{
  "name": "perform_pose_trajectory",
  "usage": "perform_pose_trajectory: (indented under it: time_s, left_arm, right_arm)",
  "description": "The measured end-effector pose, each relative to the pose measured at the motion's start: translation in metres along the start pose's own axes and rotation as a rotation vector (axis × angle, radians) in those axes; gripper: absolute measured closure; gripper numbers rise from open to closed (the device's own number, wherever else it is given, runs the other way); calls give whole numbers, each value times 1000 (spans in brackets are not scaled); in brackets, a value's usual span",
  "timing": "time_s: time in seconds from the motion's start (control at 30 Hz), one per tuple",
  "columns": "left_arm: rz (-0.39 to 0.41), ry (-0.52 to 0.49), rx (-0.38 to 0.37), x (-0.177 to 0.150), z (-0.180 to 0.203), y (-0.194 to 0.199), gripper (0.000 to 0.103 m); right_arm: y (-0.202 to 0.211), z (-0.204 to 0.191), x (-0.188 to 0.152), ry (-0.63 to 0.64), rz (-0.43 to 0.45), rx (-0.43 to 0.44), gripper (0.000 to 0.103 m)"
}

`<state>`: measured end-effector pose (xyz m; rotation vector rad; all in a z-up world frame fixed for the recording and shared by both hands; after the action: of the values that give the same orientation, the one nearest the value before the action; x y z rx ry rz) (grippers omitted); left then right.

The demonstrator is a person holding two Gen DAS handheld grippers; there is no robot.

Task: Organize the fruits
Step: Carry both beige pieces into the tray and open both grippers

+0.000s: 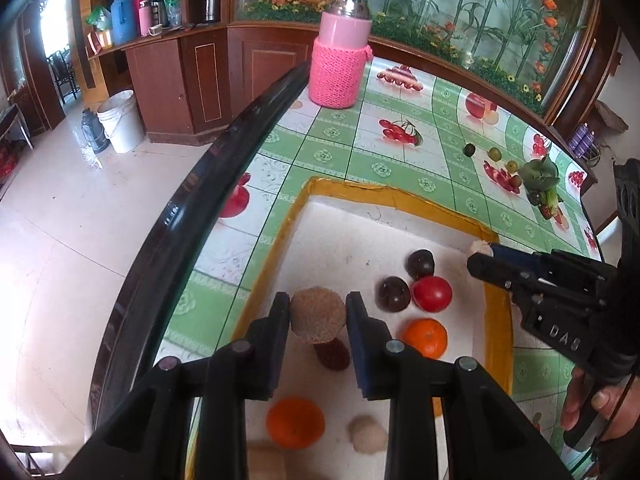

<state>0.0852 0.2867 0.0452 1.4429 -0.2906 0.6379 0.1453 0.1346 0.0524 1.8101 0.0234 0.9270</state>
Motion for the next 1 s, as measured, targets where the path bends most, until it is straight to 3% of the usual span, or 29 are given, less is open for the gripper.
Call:
perform_pose_trajectory:
  time_s: [0.47,0.8,1.0]
  left_arm:
    - [-72,-29,9,11,9,-45,71]
    - [-86,-31,25,11,10,-54,71]
    - [-85,-30,38,10,10,-53,59]
  right_arm:
    - [-29,6,3,64,-46,-41,82]
    - [-34,0,3,118,-52,-84,81]
    - [-35,-2,3,113,-49,-82,77]
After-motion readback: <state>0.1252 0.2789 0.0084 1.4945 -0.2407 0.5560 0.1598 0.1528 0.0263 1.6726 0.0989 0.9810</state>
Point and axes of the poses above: each gripper's, at about its wrist camera, not at the fingertips, and y roughly against the way its jaws point, z to its right, x to its top, the point moved 1 cm from there along -y, roughly the way its jaws point, and after that the axes turned 2 degrees about z, right-handed, at the moved point
